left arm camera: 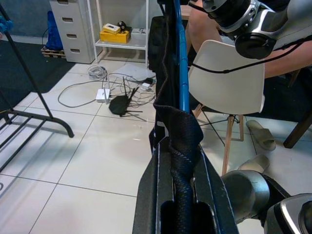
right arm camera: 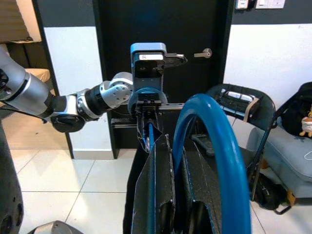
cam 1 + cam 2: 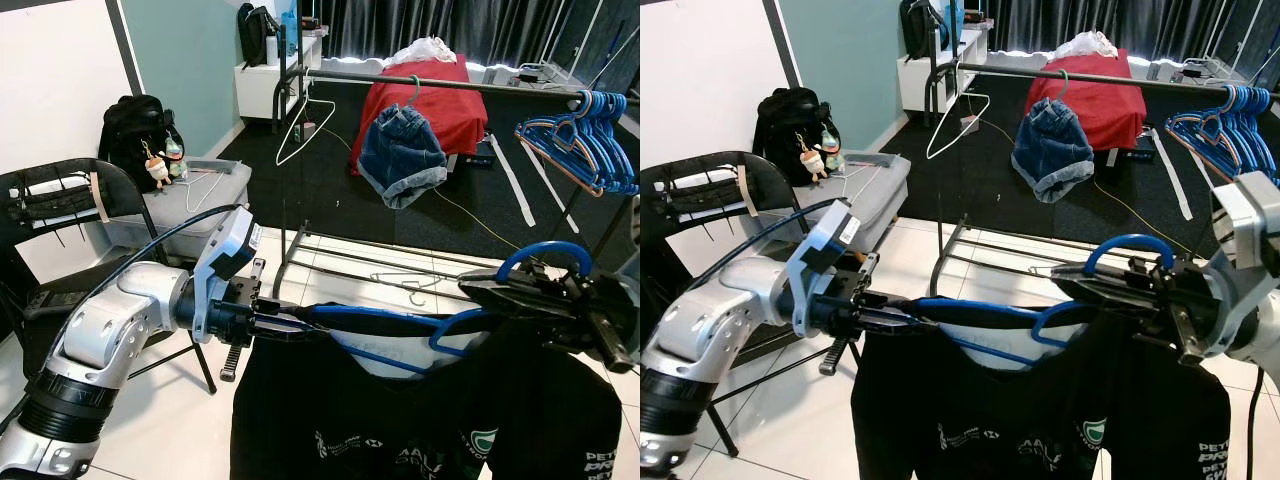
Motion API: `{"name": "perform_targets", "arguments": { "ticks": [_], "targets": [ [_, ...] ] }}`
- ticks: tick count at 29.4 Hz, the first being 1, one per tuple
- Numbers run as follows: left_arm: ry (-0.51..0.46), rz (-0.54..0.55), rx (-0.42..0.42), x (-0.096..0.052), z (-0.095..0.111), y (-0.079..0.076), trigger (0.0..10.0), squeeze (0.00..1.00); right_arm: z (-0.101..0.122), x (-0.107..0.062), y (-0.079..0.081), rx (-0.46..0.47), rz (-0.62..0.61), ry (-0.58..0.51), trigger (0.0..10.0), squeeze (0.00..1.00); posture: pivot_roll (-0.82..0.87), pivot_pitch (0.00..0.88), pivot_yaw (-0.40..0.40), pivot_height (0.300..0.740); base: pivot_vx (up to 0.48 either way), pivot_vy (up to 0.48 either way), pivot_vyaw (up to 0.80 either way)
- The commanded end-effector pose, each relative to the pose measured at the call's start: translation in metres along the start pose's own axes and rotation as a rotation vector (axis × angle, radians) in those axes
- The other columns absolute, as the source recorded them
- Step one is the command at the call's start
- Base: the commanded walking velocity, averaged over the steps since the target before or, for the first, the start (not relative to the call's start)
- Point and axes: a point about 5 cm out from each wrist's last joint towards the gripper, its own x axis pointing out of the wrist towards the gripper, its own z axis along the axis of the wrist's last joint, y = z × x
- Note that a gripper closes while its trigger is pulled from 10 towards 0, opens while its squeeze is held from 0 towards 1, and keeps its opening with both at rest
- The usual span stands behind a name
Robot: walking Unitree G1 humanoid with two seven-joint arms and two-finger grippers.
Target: Hang hanger
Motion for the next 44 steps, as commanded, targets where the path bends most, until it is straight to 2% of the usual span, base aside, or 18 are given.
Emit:
{"name": "perform_targets", "arguments": {
  "ticks": [1, 5, 6, 7, 9, 10, 11, 14, 17, 19, 24, 29, 32, 33, 35, 36, 40, 44],
  "targets": [
    [-0.050, -0.092, 0.034, 0.018, 0.008, -0.008, 0.0, 0.00, -0.002, 0.010, 0.002, -0.004, 0.039, -0.001, 0.0, 0.00, -0.10, 0.000, -0.007, 0.736, 0.000, 0.000, 0.00],
    [-0.047, -0.086, 0.044, 0.018, 0.008, -0.008, 0.0, 0.00, -0.001, 0.009, 0.000, -0.012, 0.030, -0.002, 0.0, 0.00, -0.10, 0.000, -0.007, 0.736, 0.000, 0.000, 0.00],
    [-0.038, -0.053, 0.038, 0.015, 0.008, -0.004, 10.0, 0.07, 0.001, 0.008, -0.002, -0.028, 0.011, -0.002, 0.0, 0.00, -0.10, 0.000, -0.009, 0.736, 0.000, 0.000, 0.00],
    [-0.038, -0.053, 0.038, 0.015, 0.008, -0.004, 10.0, 0.07, 0.001, 0.008, -0.002, -0.028, 0.011, -0.002, 0.0, 0.00, -0.10, 0.000, -0.009, 0.736, 0.000, 0.000, 0.00],
    [-0.033, -0.026, 0.025, 0.011, 0.009, -0.001, 10.0, 0.72, 0.003, 0.007, -0.005, -0.042, -0.004, -0.002, 0.0, 0.00, -0.10, 0.000, -0.010, 0.736, 0.000, 0.000, 0.00],
    [-0.033, -0.026, 0.025, 0.011, 0.009, -0.001, 10.0, 0.72, 0.003, 0.007, -0.005, -0.042, -0.004, -0.002, 0.0, 0.00, -0.10, 0.000, -0.010, 0.736, 0.000, 0.000, 0.00],
    [-0.036, -0.007, 0.023, 0.010, 0.010, 0.001, 10.0, 0.95, 0.003, 0.008, -0.007, -0.046, -0.009, -0.003, 0.0, 0.00, -0.10, 0.000, -0.011, 0.736, 0.000, 0.000, 0.00],
    [-0.040, 0.056, 0.057, 0.007, 0.014, 0.007, 10.0, 1.00, 0.003, 0.009, -0.009, -0.057, -0.026, -0.009, 0.0, 0.00, -0.10, 0.000, -0.011, 0.736, 0.000, 0.000, 0.00],
    [-0.046, 0.171, 0.099, 0.000, 0.018, 0.018, 10.0, 1.00, 0.000, 0.012, -0.016, -0.074, -0.082, -0.017, 0.0, 0.00, -0.10, 0.000, -0.011, 0.736, 0.000, 0.000, 0.00],
    [-0.082, 0.415, 0.173, -0.014, 0.028, 0.036, 10.0, 1.00, -0.005, 0.017, -0.028, -0.097, -0.192, -0.032, 0.0, 0.00, -0.10, 0.000, -0.013, 0.736, 0.000, 0.000, 0.00],
    [-0.150, 0.745, 0.225, -0.035, 0.039, 0.055, 10.0, 1.00, -0.007, 0.022, -0.043, -0.118, -0.311, -0.083, 0.0, 0.00, -0.09, 0.000, -0.016, 0.736, 0.000, 0.000, 0.00],
    [-0.203, 0.909, 0.206, -0.042, 0.041, 0.060, 10.0, 1.00, -0.005, 0.026, -0.049, -0.132, -0.350, -0.116, 0.0, 0.00, -0.09, 0.000, -0.018, 0.736, 0.000, 0.000, 0.00],
    [-0.200, 1.080, 0.074, -0.040, 0.024, 0.060, 10.0, 1.00, -0.001, 0.028, -0.055, -0.148, -0.399, -0.160, 0.0, 0.00, -0.09, 0.000, -0.021, 0.736, 0.000, 0.000, 0.00],
    [-0.168, 1.118, 0.019, -0.035, 0.013, 0.058, 10.0, 0.84, 0.001, 0.028, -0.058, -0.154, -0.419, -0.179, 0.0, 0.00, -0.08, 0.000, -0.023, 0.736, 0.000, 0.000, 0.00],
    [-0.143, 1.137, -0.026, -0.027, 0.002, 0.055, 10.0, 0.84, 0.003, 0.028, -0.059, -0.159, -0.429, -0.195, 0.0, 0.00, -0.08, 0.000, -0.026, 0.736, 0.000, 0.000, 0.00],
    [-0.131, 1.142, -0.077, -0.017, -0.007, 0.051, 10.0, 0.02, 0.005, 0.029, -0.060, -0.161, -0.428, -0.208, 0.0, 0.00, -0.08, 0.000, -0.031, 0.736, 0.000, 0.000, 0.00],
    [-0.178, 1.126, -0.220, 0.018, -0.021, 0.040, 10.0, 0.00, 0.007, 0.032, -0.062, -0.165, -0.421, -0.231, 0.0, 0.00, -0.07, 0.000, -0.032, 0.736, 0.000, 0.000, 0.00],
    [-0.201, 1.137, -0.254, 0.027, -0.020, 0.037, 10.0, 0.00, 0.007, 0.032, -0.064, -0.171, -0.429, -0.238, 0.0, 0.00, -0.07, 0.000, -0.033, 0.736, 0.000, 0.000, 0.00]
  ]
}}
